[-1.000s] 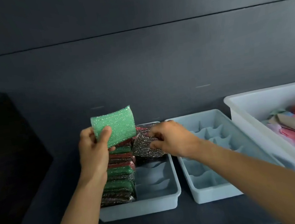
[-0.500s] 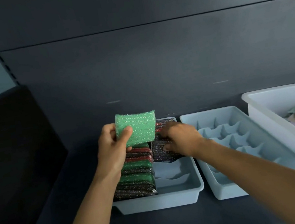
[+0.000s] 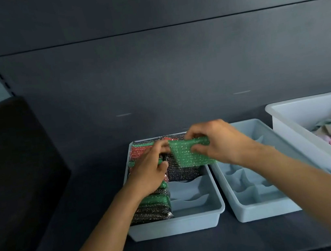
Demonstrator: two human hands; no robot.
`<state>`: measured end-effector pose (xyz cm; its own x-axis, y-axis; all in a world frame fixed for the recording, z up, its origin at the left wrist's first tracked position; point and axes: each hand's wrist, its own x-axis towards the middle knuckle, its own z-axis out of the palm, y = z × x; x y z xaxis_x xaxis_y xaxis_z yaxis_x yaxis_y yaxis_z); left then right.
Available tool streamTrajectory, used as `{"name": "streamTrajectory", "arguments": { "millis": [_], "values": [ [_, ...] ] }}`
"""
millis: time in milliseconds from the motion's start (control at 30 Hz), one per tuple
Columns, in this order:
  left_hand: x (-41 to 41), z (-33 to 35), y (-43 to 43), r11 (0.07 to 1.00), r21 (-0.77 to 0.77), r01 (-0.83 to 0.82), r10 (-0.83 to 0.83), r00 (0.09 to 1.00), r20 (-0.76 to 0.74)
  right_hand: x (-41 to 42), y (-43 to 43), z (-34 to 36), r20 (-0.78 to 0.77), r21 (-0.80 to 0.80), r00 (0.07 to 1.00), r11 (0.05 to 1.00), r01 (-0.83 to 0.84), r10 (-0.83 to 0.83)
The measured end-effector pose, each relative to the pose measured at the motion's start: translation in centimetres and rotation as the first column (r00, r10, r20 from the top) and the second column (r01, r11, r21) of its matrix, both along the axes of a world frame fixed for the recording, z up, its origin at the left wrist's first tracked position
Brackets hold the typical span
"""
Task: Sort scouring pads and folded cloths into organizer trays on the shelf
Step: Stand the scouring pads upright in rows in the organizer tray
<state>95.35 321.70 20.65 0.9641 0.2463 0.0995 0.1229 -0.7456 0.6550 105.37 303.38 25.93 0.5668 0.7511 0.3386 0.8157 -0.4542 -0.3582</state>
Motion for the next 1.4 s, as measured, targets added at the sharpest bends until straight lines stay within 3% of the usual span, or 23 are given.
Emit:
{"name": "streamTrajectory", "arguments": {
  "millis": [133, 367, 500, 600, 700, 833, 1067, 1233, 1400],
  "values": [
    [0.3, -0.3, 1.0, 1.0, -0.023, 0.014, -0.016, 0.994, -0.111, -1.0, 1.7, -2.2, 0.08, -0.103, 0.995, 0.993, -0.051, 0.059],
    [0.1, -0.6, 1.7, 0.999, -0.029, 0.024, -0.027, 0.995, -0.097, -0.5, 2.4, -6.8, 0.186, -0.173, 0.972, 0.978, -0.115, 0.147],
    [0.1, -1.0, 1.7, 1.0, -0.016, 0.027, -0.028, 0.997, -0.069, 0.0, 2.7, -7.2, 0.252, -0.212, 0.96, 0.975, -0.069, 0.123],
    [-0.1, -0.9, 1.3, 1.0, 0.002, 0.025, -0.025, 0.998, -0.065, 0.4, 2.9, -7.1, 0.171, -0.263, 0.981, 0.964, -0.044, 0.092],
    [-0.1, -0.3, 0.5, 0.999, 0.041, 0.005, -0.003, 0.998, -0.061, 0.8, 1.9, -6.8, 0.037, -0.151, 0.992, 0.982, -0.114, 0.121],
    [1.4, 0.7, -2.5, 1.0, -0.009, 0.015, -0.014, 0.997, 0.081, 1.9, -1.8, -5.2, -0.054, 0.105, 0.993, 0.99, -0.095, 0.101],
    [8.7, 2.5, -13.5, 0.964, -0.113, 0.243, -0.204, 0.939, 0.276, 7.0, -14.1, -2.3, -0.192, 0.281, 0.971, 0.94, 0.194, -0.143],
    [14.7, 2.8, -22.9, 0.903, -0.123, 0.411, -0.366, 0.888, 0.279, 11.2, -25.2, -2.6, -0.189, 0.163, 0.915, 0.907, 0.388, -0.358],
    [21.3, 2.7, -32.2, 0.823, -0.229, 0.52, -0.489, 0.854, 0.179, 16.9, -34.8, -3.2, -0.102, 0.021, 0.801, 0.804, 0.595, -0.59]
  ]
}}
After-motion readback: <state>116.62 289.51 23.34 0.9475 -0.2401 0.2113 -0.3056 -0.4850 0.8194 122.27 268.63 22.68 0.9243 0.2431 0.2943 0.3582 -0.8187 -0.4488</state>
